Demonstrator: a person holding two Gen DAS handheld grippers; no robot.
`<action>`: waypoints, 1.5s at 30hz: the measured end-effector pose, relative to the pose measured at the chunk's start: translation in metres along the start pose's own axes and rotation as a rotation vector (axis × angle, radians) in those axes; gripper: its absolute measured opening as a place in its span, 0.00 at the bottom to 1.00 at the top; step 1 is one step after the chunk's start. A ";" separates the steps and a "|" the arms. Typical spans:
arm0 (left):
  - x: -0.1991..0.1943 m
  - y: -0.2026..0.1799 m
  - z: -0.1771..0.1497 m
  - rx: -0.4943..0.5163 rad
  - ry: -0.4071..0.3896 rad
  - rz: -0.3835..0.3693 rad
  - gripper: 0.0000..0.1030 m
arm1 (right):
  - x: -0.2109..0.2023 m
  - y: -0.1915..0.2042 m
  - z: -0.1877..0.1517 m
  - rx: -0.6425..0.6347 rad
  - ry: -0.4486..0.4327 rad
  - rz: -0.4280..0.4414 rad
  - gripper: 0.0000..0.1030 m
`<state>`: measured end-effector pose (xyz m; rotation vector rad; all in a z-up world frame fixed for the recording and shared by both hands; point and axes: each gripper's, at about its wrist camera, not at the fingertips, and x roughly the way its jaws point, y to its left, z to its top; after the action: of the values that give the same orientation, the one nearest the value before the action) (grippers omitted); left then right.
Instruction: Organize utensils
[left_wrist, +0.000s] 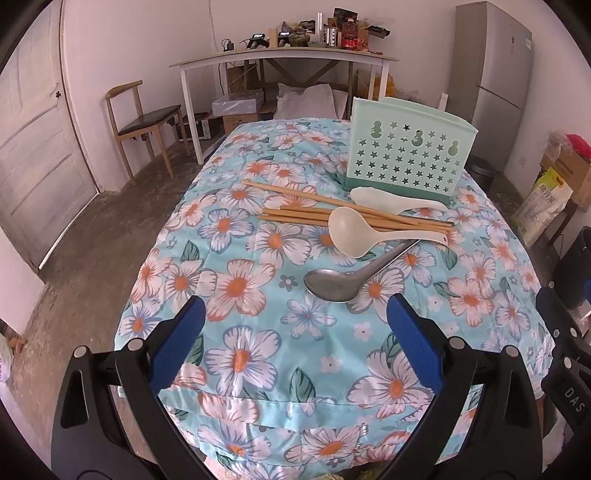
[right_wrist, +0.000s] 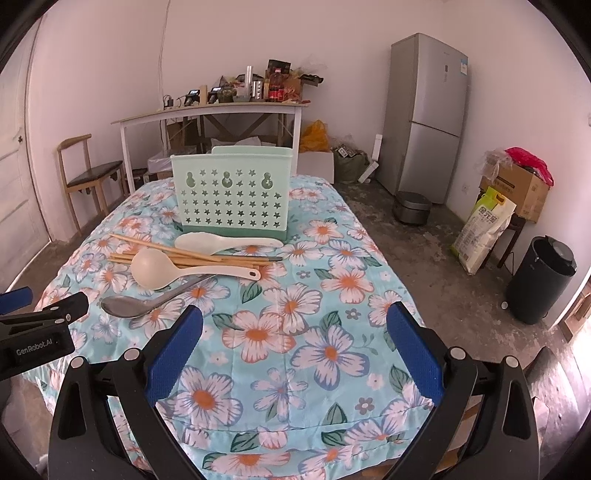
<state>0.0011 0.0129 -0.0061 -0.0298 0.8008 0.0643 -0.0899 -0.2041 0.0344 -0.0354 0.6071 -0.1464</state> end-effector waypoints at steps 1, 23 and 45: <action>0.000 0.001 0.000 -0.001 0.003 0.006 0.92 | 0.000 0.001 0.000 -0.002 0.001 0.001 0.94; 0.009 0.051 -0.004 -0.077 0.019 0.197 0.92 | 0.010 0.006 0.000 -0.014 0.020 -0.039 0.94; 0.012 0.050 -0.007 -0.075 0.025 0.200 0.92 | 0.015 0.010 -0.003 -0.016 0.036 -0.029 0.94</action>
<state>0.0013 0.0626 -0.0197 -0.0212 0.8246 0.2838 -0.0780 -0.1967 0.0230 -0.0573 0.6436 -0.1709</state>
